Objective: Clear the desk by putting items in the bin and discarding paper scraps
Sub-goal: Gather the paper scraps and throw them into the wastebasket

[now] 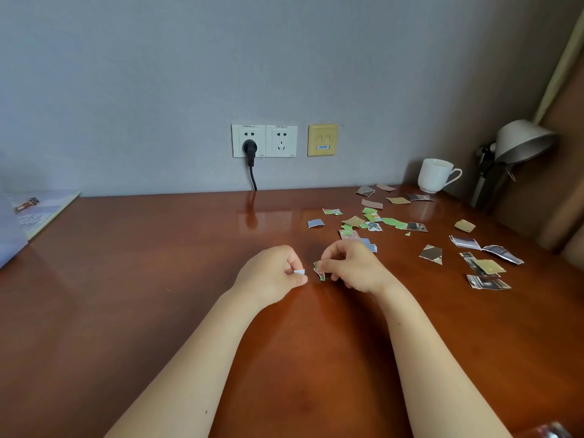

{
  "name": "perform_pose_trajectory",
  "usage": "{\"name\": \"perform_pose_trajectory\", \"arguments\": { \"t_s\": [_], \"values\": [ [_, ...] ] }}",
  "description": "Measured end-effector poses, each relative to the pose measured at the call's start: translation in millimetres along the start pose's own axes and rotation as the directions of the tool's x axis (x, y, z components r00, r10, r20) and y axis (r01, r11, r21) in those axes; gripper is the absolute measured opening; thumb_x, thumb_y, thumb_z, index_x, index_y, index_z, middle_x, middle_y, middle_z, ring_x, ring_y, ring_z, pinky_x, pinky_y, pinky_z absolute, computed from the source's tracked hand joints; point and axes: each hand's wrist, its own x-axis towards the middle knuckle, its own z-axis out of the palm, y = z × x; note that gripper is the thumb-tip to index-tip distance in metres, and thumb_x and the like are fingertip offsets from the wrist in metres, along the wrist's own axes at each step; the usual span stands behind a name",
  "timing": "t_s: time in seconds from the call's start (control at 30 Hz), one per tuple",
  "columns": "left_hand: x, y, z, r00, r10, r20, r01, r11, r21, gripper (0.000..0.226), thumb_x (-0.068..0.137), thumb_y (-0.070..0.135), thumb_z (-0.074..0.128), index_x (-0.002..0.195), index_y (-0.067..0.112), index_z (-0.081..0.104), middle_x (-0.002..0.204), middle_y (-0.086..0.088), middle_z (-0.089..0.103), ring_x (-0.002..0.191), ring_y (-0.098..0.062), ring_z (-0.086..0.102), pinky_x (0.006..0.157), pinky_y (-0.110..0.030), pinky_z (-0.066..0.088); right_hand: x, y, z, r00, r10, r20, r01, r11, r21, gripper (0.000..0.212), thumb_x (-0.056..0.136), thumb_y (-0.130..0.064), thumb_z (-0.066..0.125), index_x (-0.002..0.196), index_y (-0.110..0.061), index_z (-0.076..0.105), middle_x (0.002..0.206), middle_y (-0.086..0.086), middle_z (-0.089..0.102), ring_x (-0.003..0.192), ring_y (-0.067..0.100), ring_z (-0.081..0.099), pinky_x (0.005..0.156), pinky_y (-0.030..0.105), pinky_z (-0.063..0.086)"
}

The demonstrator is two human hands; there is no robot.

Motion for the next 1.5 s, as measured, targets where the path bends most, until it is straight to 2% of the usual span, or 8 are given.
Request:
{"name": "perform_pose_trajectory", "arguments": {
  "t_s": [0.2, 0.37, 0.57, 0.73, 0.87, 1.07, 1.3, 1.5],
  "values": [
    [0.3, 16.5, 4.7, 0.994, -0.099, -0.037, 0.073, 0.892, -0.445, 0.019, 0.099, 0.016, 0.047, 0.106, 0.02, 0.065, 0.093, 0.005, 0.061, 0.076, -0.008, 0.06, 0.064, -0.019, 0.048, 2.3, 2.2, 5.2, 0.999, -0.041, 0.01, 0.042, 0.976, -0.213, 0.005, 0.087, -0.021, 0.069, 0.084, -0.02, 0.064, 0.088, -0.004, 0.065, 0.078, 0.011, 0.059, 0.066, 0.025, 0.047],
    [0.2, 28.1, 3.9, 0.936, -0.299, 0.188, 0.303, 0.409, -0.861, 0.013, 0.098, 0.007, 0.05, 0.103, 0.011, 0.062, 0.092, -0.006, 0.059, 0.074, -0.014, 0.062, 0.066, -0.026, 0.055, 1.3, 0.5, 9.5, 0.994, -0.103, -0.049, 0.081, 0.941, -0.327, 0.011, 0.083, -0.017, 0.069, 0.077, -0.024, 0.064, 0.08, -0.009, 0.064, 0.076, 0.012, 0.061, 0.072, 0.034, 0.055],
    [2.7, 20.2, -0.6, 0.863, -0.269, 0.427, 0.415, -0.101, -0.904, 0.009, 0.098, 0.008, 0.047, 0.102, 0.009, 0.054, 0.078, -0.005, 0.049, 0.062, -0.014, 0.048, 0.05, -0.02, 0.043, -0.8, -3.8, 11.2, 0.997, -0.067, -0.049, 0.054, 0.97, -0.236, 0.012, 0.078, -0.006, 0.066, 0.077, -0.017, 0.066, 0.074, -0.002, 0.066, 0.059, 0.013, 0.061, 0.054, 0.027, 0.052],
    [4.0, 18.2, -1.8, 0.841, -0.228, 0.491, 0.459, -0.182, -0.87, 0.018, 0.1, 0.021, 0.041, 0.091, 0.013, 0.055, 0.068, 0.0, 0.04, 0.056, -0.01, 0.036, 0.045, -0.018, 0.032, -4.0, -8.6, 12.0, 0.983, -0.098, -0.158, 0.112, 0.991, 0.079, 0.01, 0.074, 0.004, 0.069, 0.07, -0.006, 0.067, 0.065, -0.004, 0.062, 0.054, 0.005, 0.054, 0.051, 0.017, 0.044],
    [1.2, 22.3, -2.3, 0.844, -0.231, 0.483, 0.451, -0.181, -0.874, 0.026, 0.101, 0.024, 0.041, 0.11, 0.007, 0.059, 0.081, -0.005, 0.052, 0.059, -0.011, 0.043, 0.045, -0.018, 0.037, -10.0, -22.9, 9.7, 0.98, -0.097, -0.175, 0.178, 0.825, 0.537, 0.021, 0.074, 0.011, 0.07, 0.068, -0.007, 0.061, 0.063, 0.007, 0.054, 0.042, 0.007, 0.039, 0.038, 0.017, 0.029],
    [-2.4, 27.2, -3.7, 0.847, -0.174, 0.503, 0.492, -0.106, -0.864, 0.045, 0.103, 0.038, 0.034, 0.122, 0.005, 0.057, 0.096, -0.011, 0.064, 0.081, -0.02, 0.063, 0.056, -0.024, 0.055, -12.0, -31.0, 14.0, 0.987, -0.154, -0.052, 0.159, 0.85, 0.502, 0.018, 0.076, 0.011, 0.073, 0.078, -0.004, 0.063, 0.067, 0.006, 0.058, 0.04, 0.002, 0.052, 0.039, 0.012, 0.037],
    [-3.2, 27.8, -2.8, 0.847, -0.194, 0.495, 0.491, -0.074, -0.868, 0.048, 0.102, 0.044, 0.034, 0.114, 0.006, 0.061, 0.078, -0.008, 0.063, 0.067, -0.017, 0.06, 0.048, -0.02, 0.048, -11.8, -33.4, 11.6, 0.989, -0.145, -0.004, 0.129, 0.872, 0.473, 0.019, 0.074, 0.004, 0.078, 0.088, -0.004, 0.071, 0.071, 0.001, 0.067, 0.05, 0.007, 0.057, 0.04, 0.016, 0.039],
    [1.6, 27.0, 5.0, 0.837, -0.265, 0.479, 0.473, -0.091, -0.876, 0.03, 0.099, 0.034, 0.049, 0.074, 0.016, 0.048, 0.056, 0.002, 0.047, 0.041, -0.007, 0.037, 0.031, -0.015, 0.023, 2.0, -21.8, -0.1, 0.951, 0.003, -0.308, 0.176, 0.816, 0.551, 0.011, 0.085, -0.004, 0.067, 0.082, -0.015, 0.066, 0.056, -0.002, 0.05, 0.043, 0.008, 0.038, 0.039, 0.017, 0.029]
  ]
}}
